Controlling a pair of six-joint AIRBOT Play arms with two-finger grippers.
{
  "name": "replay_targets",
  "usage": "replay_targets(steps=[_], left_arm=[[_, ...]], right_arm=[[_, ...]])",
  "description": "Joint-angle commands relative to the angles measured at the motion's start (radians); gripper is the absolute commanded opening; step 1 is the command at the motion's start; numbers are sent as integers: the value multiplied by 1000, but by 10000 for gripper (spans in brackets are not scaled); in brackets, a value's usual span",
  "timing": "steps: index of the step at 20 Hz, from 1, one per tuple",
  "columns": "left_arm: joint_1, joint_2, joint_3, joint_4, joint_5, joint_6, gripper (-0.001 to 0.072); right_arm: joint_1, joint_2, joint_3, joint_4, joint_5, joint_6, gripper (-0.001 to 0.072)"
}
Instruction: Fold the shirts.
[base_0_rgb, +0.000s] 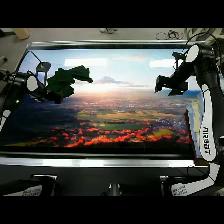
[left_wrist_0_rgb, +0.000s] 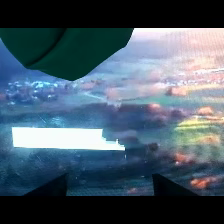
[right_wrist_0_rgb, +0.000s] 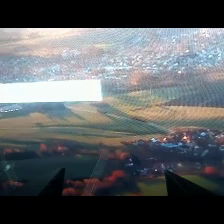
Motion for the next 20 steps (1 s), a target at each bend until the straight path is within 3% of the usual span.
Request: replay_targets(steps=[1, 15, 20], left_arm=[[-1, 0, 0, 0, 0, 0, 603], [-1, 0, -1, -6, 10, -17, 604], [-1, -22, 0, -98, 204, -29, 628]], right_arm=[[1, 0, 1, 0, 0, 0, 670], [1, 0, 1, 0, 0, 0, 670], [1, 0, 1, 1, -100, 4, 670]])
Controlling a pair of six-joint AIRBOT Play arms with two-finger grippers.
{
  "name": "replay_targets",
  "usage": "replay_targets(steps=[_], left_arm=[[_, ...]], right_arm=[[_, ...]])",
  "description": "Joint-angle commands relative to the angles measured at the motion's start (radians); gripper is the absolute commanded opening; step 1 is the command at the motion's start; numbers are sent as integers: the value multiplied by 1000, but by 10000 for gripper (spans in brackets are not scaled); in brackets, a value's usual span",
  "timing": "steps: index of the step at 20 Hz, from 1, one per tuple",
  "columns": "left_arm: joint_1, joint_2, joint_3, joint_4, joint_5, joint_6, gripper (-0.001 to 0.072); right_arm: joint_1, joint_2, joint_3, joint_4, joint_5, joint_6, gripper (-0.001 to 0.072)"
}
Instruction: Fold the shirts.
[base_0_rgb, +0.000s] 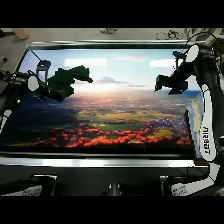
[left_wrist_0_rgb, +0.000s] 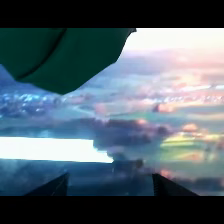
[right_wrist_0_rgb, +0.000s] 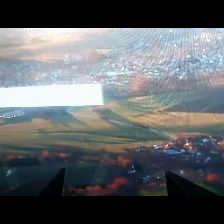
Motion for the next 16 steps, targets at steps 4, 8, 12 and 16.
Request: replay_targets(steps=[4, 8, 12, 16], left_arm=[[146, -179, 209, -63, 102, -65, 690], [443, -374, 360, -399, -53, -165, 689], [497, -443, 284, -550, 2, -99, 689], [432, -499, 270, -554, 118, -92, 676]], right_arm=[[1, -2, 1, -4, -67, -20, 670], [1, -2, 1, -3, -70, -38, 670], [1, -2, 1, -3, -89, -38, 670], [1, -1, 1, -2, -92, -38, 670]])
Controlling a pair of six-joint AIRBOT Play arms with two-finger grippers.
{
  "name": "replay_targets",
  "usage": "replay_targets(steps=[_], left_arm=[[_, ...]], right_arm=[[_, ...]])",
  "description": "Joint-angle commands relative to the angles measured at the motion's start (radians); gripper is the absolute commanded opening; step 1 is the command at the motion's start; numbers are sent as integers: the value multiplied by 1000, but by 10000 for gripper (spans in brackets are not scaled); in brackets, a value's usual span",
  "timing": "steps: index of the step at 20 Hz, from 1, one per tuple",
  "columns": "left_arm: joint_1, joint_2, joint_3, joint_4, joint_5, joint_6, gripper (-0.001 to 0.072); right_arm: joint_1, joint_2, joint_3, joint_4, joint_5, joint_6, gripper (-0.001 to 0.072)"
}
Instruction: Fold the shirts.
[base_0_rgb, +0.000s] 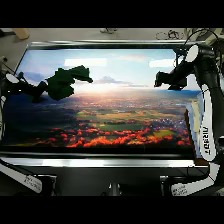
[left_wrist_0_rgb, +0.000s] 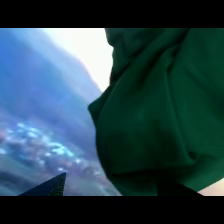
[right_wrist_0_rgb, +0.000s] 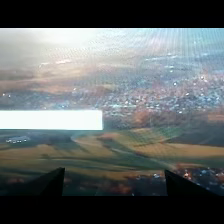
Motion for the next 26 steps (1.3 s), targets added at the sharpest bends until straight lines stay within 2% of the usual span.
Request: replay_targets(steps=[1, 2, 4, 7, 9, 10, 14, 16, 20, 23, 24, 25, 26], left_arm=[[-33, -49, -8, -66, 127, 31, 673], [-48, -50, -8, -84, 169, 31, 618], [-68, -44, 0, -138, 197, 57, 39], [-111, 72, 49, -203, 202, 329, 27], [-172, 249, 101, -203, 200, 550, 27], [-209, 351, 120, -203, 202, 601, 27], [-412, 722, 123, -195, 219, 579, 27], [-530, 820, 82, -153, 216, 463, 27], [-733, 833, -146, -27, 227, 336, 27], [-822, 705, -379, -29, 250, 328, 29], [-855, 628, -435, -34, 251, 308, 48], [-883, 548, -461, -66, 248, 307, 267], [-909, 463, -458, -116, 235, 307, 720]], right_arm=[[1, 0, 1, 5, 6, 0, 669], [1, 0, 1, 12, 18, 0, 669], [1, 1, 1, 19, 21, -8, 669], [1, 35, 18, 19, 22, -88, 664], [1, 99, 53, 18, 13, -138, 596], [1, 150, 71, 18, -6, -157, 597], [1, 395, 106, 6, -77, -164, 609], [1, 516, 106, -5, -63, -153, 610], [1, 622, 106, -19, 58, -118, 611], [1, 570, 96, -25, 254, -111, 609], [1, 541, 80, -25, 287, -108, 609], [1, 509, 61, -25, 307, -108, 609], [1, 473, 38, -25, 310, -109, 609]])
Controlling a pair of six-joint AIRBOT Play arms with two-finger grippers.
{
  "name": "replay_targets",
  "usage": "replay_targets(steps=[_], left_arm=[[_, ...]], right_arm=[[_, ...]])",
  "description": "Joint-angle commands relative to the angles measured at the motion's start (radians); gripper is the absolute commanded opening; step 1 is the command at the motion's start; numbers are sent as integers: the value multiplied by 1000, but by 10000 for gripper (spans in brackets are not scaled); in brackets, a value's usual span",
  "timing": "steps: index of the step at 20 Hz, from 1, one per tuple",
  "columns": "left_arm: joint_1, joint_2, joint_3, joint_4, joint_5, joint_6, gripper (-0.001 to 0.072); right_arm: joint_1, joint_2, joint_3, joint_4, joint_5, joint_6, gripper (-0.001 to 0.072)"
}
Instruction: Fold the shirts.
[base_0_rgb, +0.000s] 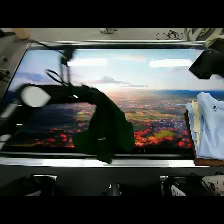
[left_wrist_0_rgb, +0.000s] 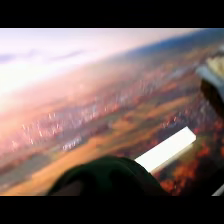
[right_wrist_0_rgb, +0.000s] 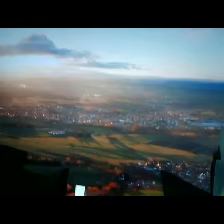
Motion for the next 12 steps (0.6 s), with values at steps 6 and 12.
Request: replay_targets(steps=[6, 12], left_arm=[[40, -204, 170, 8, -341, -19, 720], [293, 21, 64, 140, -656, 3, 720]], right_arm=[[1, -219, -178, -3, 58, 6, 610], [2, -230, -461, 162, -11, -51, 632]])
